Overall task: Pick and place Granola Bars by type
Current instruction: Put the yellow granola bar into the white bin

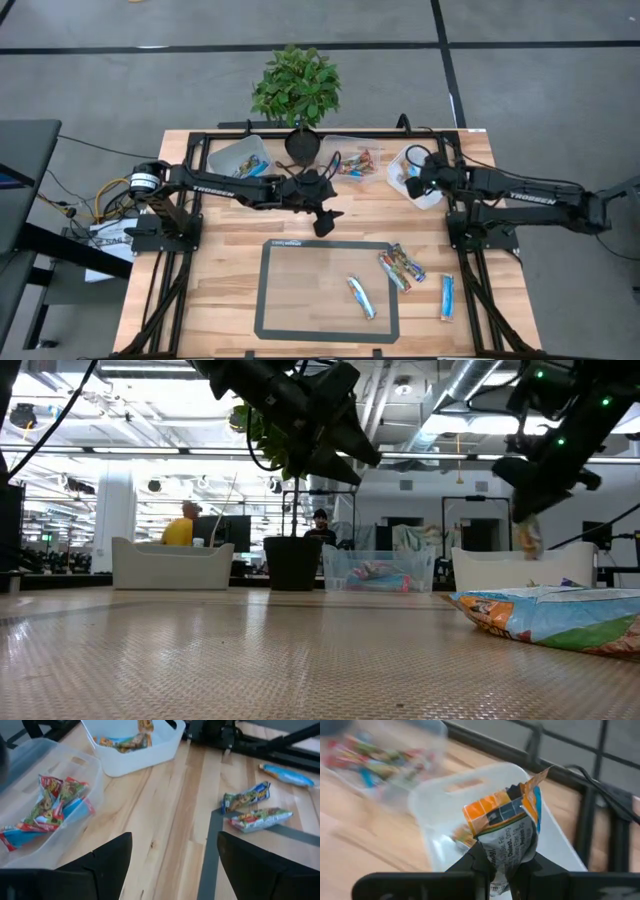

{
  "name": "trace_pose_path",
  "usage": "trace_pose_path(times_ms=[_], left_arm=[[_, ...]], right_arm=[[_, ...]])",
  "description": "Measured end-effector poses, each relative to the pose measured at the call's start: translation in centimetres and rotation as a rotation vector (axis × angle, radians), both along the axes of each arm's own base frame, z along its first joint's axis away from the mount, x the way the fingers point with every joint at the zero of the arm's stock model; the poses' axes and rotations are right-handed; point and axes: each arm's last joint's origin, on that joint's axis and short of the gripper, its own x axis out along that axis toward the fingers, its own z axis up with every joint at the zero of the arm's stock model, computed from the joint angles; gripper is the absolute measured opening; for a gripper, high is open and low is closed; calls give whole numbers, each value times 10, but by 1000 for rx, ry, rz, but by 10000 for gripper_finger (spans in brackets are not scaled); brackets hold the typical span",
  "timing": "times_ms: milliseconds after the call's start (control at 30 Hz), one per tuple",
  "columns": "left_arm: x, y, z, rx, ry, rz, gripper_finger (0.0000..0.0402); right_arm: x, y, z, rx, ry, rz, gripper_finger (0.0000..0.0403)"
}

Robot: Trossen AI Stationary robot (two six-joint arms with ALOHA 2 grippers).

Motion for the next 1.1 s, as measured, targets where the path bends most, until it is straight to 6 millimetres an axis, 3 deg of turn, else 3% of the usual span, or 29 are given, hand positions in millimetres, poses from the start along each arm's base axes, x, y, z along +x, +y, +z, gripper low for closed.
trace_pose_path(times_ms=[333,567,733,933,1100], left_arm=[[-1,-14,-3,60,44,-132,286],[-2,-41,-3,83,33,-415,286],[-6,-76,-3,206,27,-585,286],[-14,-115,-4,365,36,-639,286],[-18,-126,-4,388,44,-639,286]], right_arm=[[0,-4,-7,62,52,-26,60],[5,-6,-14,101,80,-44,164],[10,-7,-16,135,73,-8,240],[22,2,-7,126,-74,114,270],[34,16,8,96,-257,265,271]])
